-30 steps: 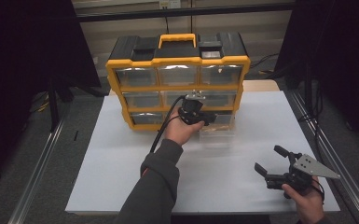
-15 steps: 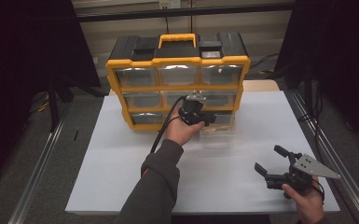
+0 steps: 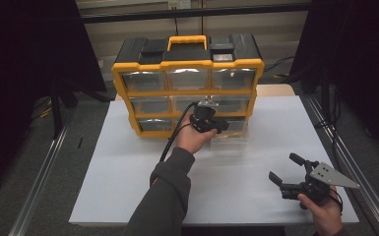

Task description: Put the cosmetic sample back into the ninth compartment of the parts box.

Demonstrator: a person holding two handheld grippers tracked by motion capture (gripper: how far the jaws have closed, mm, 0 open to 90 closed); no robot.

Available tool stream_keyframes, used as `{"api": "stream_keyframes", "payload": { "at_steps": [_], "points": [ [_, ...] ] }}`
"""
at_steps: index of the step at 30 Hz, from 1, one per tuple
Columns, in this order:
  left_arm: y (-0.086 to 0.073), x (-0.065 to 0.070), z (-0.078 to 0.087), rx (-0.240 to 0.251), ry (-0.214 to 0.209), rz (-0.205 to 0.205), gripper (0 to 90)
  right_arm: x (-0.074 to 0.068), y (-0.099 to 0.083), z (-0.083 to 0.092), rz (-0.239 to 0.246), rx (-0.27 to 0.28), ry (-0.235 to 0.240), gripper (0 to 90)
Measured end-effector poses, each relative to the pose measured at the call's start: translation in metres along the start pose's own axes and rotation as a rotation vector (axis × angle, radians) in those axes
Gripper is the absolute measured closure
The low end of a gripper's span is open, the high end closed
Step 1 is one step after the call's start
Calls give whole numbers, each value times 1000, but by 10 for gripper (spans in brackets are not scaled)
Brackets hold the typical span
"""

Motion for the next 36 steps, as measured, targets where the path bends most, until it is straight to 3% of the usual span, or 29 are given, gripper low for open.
{"api": "stream_keyframes", "payload": {
  "at_steps": [9, 15, 18, 20, 23, 36],
  "points": [
    [0, -3, 4, 20, 12, 11, 748, 0, 0, 0, -1, -3, 1, 18],
    [-2, -4, 8, 50, 13, 19, 620, 0, 0, 0, -1, -3, 3, 18],
    [-3, -4, 12, 57, 1, 15, 507, 0, 0, 0, -1, 0, 0, 18],
    [-5, -4, 15, 81, -9, 19, 488, 0, 0, 0, -1, 1, -1, 18],
    [-9, -3, 20, 118, -14, 7, 374, 0, 0, 0, -5, 2, 0, 18],
    [-22, -3, 41, 204, -8, -22, 205, 0, 0, 1, 2, -3, -3, 18]
  ]
}}
Point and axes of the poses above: each handheld gripper's, and its own axes: z roughly backward along the jaws, y roughly out of its top, x roughly to its right, the point moved 3 cm from there along -z, roughly forward along the jaws, and after that the axes turned 3 degrees about -y, right-handed, at the moved point
